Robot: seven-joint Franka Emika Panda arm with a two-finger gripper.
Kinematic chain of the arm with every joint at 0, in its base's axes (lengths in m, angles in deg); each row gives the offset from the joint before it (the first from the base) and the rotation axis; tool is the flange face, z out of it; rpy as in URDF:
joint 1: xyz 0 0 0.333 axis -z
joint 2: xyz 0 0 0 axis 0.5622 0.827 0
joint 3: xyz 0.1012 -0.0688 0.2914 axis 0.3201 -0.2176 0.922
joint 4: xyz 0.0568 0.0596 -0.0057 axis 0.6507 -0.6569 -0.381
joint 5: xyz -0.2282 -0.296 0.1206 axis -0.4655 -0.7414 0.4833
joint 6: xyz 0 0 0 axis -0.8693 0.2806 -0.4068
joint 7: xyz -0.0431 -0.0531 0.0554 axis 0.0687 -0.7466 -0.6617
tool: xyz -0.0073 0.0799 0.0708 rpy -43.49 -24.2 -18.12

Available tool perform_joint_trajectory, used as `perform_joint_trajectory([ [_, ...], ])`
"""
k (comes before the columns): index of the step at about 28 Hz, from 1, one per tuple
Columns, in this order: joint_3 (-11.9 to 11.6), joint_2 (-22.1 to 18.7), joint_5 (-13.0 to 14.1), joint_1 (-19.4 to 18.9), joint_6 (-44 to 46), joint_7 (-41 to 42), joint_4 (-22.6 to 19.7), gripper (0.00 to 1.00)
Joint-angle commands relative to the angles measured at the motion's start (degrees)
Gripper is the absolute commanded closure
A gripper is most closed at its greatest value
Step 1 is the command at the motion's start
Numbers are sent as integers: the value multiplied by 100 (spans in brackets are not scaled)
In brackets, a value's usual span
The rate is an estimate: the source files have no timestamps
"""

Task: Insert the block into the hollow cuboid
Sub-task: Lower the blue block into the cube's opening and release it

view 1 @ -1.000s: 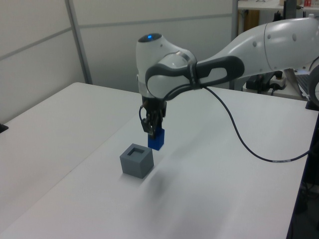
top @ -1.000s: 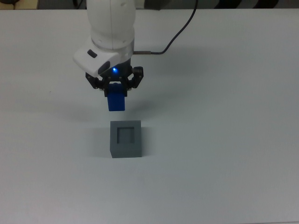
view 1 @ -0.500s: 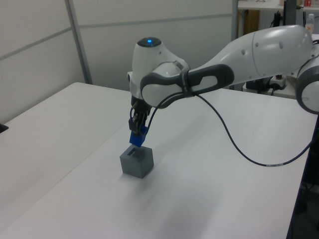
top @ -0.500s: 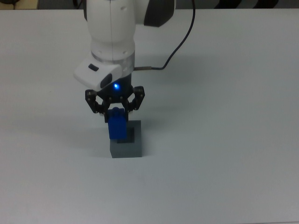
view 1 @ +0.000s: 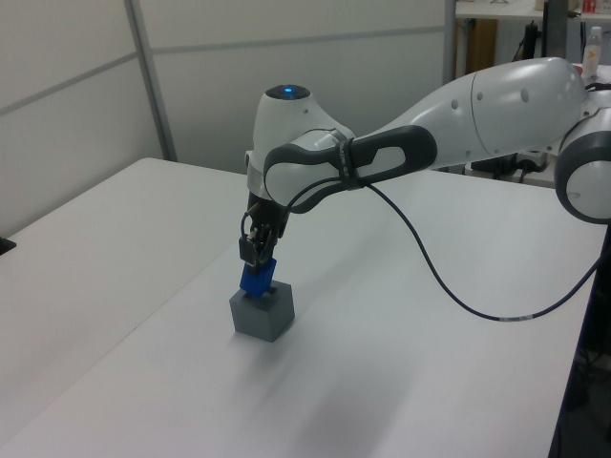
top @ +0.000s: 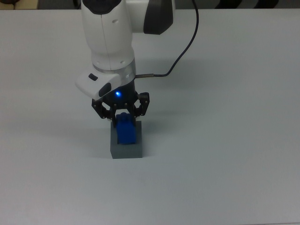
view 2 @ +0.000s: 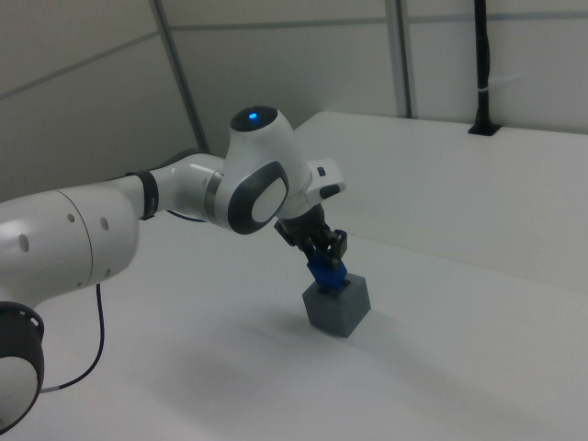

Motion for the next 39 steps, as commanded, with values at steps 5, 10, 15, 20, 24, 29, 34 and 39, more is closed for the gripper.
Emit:
perform_joint_trajectory([
  [5, -28, 42, 32, 52, 14, -68, -17, 97],
  [10, -37, 33, 23, 52, 58, -50, -61, 96],
  [15, -64, 33, 23, 43, 172, -50, -114, 92],
  [20, -64, 24, 23, 43, 356, -24, -105, 88],
  [24, -64, 24, -30, 34, 515, 11, -105, 88],
  [29, -64, 33, -65, 34, 515, -24, -105, 58],
  [34, -64, 33, -179, -1, 515, -59, -79, 0],
  [39, -64, -98, -118, 8, 778, -489, -26, 0],
])
